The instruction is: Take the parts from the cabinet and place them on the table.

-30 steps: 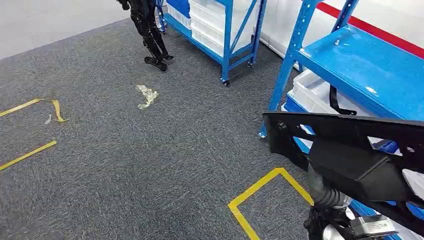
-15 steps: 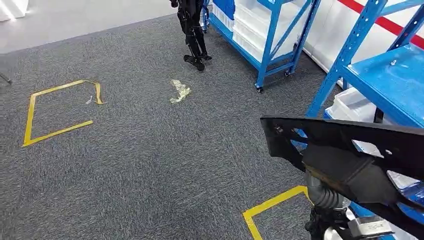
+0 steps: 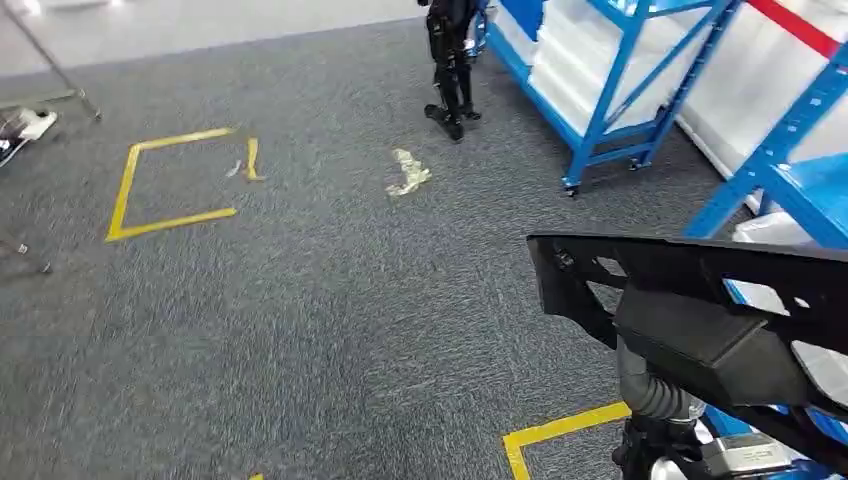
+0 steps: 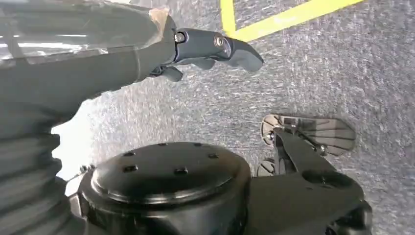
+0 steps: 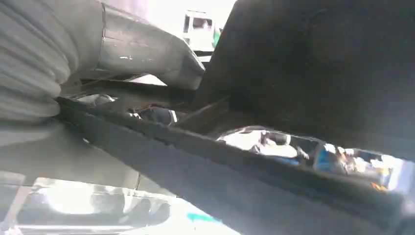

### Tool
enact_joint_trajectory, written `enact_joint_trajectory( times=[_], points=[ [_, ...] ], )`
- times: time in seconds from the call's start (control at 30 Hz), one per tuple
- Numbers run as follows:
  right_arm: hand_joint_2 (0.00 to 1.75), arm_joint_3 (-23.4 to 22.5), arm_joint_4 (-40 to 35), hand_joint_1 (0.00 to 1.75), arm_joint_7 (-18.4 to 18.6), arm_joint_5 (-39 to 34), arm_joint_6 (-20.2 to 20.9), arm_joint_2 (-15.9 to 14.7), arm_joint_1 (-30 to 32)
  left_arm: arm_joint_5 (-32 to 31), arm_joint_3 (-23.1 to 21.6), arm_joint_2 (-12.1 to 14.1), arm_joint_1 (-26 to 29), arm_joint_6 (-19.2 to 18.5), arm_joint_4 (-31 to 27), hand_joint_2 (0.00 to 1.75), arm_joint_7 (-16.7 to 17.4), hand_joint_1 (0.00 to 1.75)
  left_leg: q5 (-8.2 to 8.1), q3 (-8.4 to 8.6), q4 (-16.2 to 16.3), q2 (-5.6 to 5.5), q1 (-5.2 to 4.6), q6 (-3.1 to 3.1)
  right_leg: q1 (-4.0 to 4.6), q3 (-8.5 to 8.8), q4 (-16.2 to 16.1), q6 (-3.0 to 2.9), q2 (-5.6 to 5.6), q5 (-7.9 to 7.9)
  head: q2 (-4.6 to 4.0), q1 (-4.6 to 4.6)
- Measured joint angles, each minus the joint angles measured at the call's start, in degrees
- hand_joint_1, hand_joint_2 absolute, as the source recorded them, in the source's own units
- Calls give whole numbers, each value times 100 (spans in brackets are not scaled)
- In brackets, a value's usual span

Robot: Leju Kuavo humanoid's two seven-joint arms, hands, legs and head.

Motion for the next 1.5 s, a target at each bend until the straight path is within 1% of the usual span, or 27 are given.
enact_joint_trajectory(
  times=[0.03, 0.1, 0.13, 0.2, 0.23, 0.27, 0.33, 0.37, 0.4, 0.43, 0.53, 0.6, 0.63, 0.73, 0.83, 0.97, 1.0, 1.03, 1.07, 1.1, 1.17, 1.23, 1.3, 1.37, 1.43, 1.47, 1.5],
  points=[
    [175, 7, -4, 175, 0, -2, 7, 2, -37, 13, 2, -4, 2, 0, 0, 175, -31, 0, 32, 34, -59, -101, 11, 47, 14, 46, -3, 38, -86, -22, 0, 0],
    [175, 13, -13, 175, 13, -7, 26, 0, -66, 24, 7, -17, 4, -4, -4, 175, -48, 0, 87, 150, -118, -231, 87, 111, -26, -119, 349, 43, 471, -196, -2, -1],
    [175, 20, -13, 175, 13, -6, 39, 0, -63, 26, 11, -22, 2, 2, -4, 175, -48, 0, 98, 145, -119, -311, 100, 134, -31, -315, 755, 10, 622, -356, 0, 43],
    [175, 22, -2, 175, 57, -13, 61, -9, -61, 31, 44, -39, 1, 4, -7, 175, -48, 0, 97, 139, -116, -487, 102, 135, -32, -810, 1647, -6, 716, -614, 0, 61],
    [175, 24, 6, 175, 63, -17, 68, -9, -62, 31, 70, -52, 2, 4, -7, 175, -48, 0, 97, 143, -115, -574, 102, 135, -32, -919, 1788, 22, 722, -600, 0, 59],
    [175, 28, 9, 175, 63, -22, 79, -9, -66, 33, 83, -61, 3, 11, -7, 175, -59, 0, 96, 157, -113, -661, 104, 132, -32, -899, 1663, 71, 727, -485, 0, 61],
    [175, 42, 9, 175, 70, -42, 83, -11, -93, 33, 109, -87, 8, 24, -11, 175, -101, 0, 76, 202, -105, -837, 129, 102, -53, -536, 781, 201, 792, -37, 0, 56],
    [175, 42, 9, 175, 70, -46, 83, -11, -105, 33, 131, -100, 10, 35, -13, 175, -116, 0, 51, 212, -90, -919, 136, 64, -92, -302, 237, 272, 976, 193, 0, 65],
    [175, 44, 22, 175, 70, -50, 83, -13, -119, 33, 155, -100, 10, 39, -13, 175, -129, 0, 19, 180, -44, -974, 98, 14, -116, -226, 68, 234, 1185, 164, 0, 76],
    [175, 48, 22, 175, 70, -55, 83, -11, -126, 33, 166, -105, 10, 39, -13, 175, -140, 0, 18, 148, -39, -1041, 110, -11, -120, -196, 56, 154, 1117, 187, 0, 72],
    [175, 68, 28, 175, 79, -59, 83, -11, -135, 33, 177, -107, 18, 37, -11, 175, -153, 0, 30, 120, -75, -1158, 139, -72, -107, -186, 35, 48, 962, 185, 0, 59],
    [175, 94, 22, 175, 72, -70, 83, -5, -121, 33, 179, -107, 23, 63, -9, 175, -153, 0, -144, 39, 194, -680, 113, -139, -122, -137, 15, -26, 847, 164, 0, 12],
    [175, 96, 15, 175, 68, -77, 81, 2, -107, 33, 186, -103, 17, 63, -9, 175, -184, 0, -332, -138, 553, -544, 123, -167, -116, -125, 16, -79, 787, 144, 0, 2],
    [175, 96, 15, 175, 63, -74, 66, 4, -80, 35, 234, -100, -36, 63, -9, 175, -260, 0, -698, -633, 1603, -466, 126, -206, -82, -97, 18, -135, 535, 103, 0, 4],
    [175, 101, 15, 175, 63, -74, 66, 9, -76, 35, 249, -98, -29, 68, -9, 175, -260, 0, -335, -419, 1191, -410, 126, -171, -66, -59, 17, -151, 386, 74, 0, 4],
    [175, 103, 15, 175, 63, -74, 64, 11, -76, 35, 249, -100, -25, 70, -9, 175, -256, 0, -273, -370, 1089, -396, 126, -164, -64, -53, 17, -144, 373, 68, 0, 4],
    [175, 105, 13, 175, 63, -74, 64, 17, -76, 33, 249, -98, 23, 77, -7, 175, -243, 0, 146, -9, 293, -130, 108, -80, -45, -24, 15, -140, 287, 49, 0, 6],
    [175, 109, 0, 175, 61, -74, 61, 37, -53, 26, 247, -70, 75, 103, 2, 175, -221, 0, 23, 52, -33, 167, -20, 34, 31, -56, 14, -82, 94, 46, 0, 0],
    [175, 116, -7, 175, 61, -70, 61, 48, -66, 29, 247, -68, 82, 103, 2, 175, -221, 0, 45, 33, -61, 7, -32, 79, 31, -21, -21, -42, -74, 41, 0, 2],
    [175, 129, -26, 175, 61, -66, 61, 52, -69, 26, 247, -76, 79, 105, 2, 175, -221, 0, 117, 124, -153, -97, 42, 116, 50, -39, 4, 3, -62, -1, 0, 11],
    [175, 129, -33, 175, 59, -63, 50, 57, -80, 26, 247, -103, 65, 103, 0, 175, -219, 0, 157, 145, -192, -235, 74, 145, 7, -221, 441, 14, 558, -174, 0, 26],
    [175, 129, -31, 175, 66, -48, 44, 48, -61, 26, 247, -111, 62, 112, 0, 175, -214, 0, 156, 140, -192, -409, 98, 150, -16, -704, 1347, -10, 725, -486, 0, 76],
    [175, 129, -31, 175, 66, -48, 29, 50, -59, 26, 247, -122, 61, 112, 0, 175, -214, 0, 154, 153, -188, -597, 104, 147, -35, -968, 1728, 63, 732, -505, 0, 76],
    [175, 129, -31, 175, 66, -31, 29, 50, -65, 26, 247, -140, 56, 114, -2, 175, -214, 0, 134, 198, -176, -772, 129, 118, -56, -709, 1075, 200, 767, -126, 0, 76],
    [175, 129, -31, 175, 66, -22, 29, 50, -67, 26, 247, -155, 53, 116, -2, 175, -214, 0, 86, 222, -150, -926, 154, 49, -125, -283, 68, 312, 1085, 308, 0, 78],
    [175, 129, -31, 175, 66, -13, 29, 52, -67, 27, 247, -155, 44, 118, -2, 175, -214, 0, 48, 193, -104, -986, 119, 0, -114, -190, -16, 243, 1181, 268, 0, 87],
    [175, 129, -33, 175, 66, -13, 29, 61, -68, 26, 247, -157, 43, 118, -2, 175, -214, 0, 54, 163, -110, -1042, 135, -15, -117, -211, -15, 187, 1108, 274, 0, 78]
  ],
)
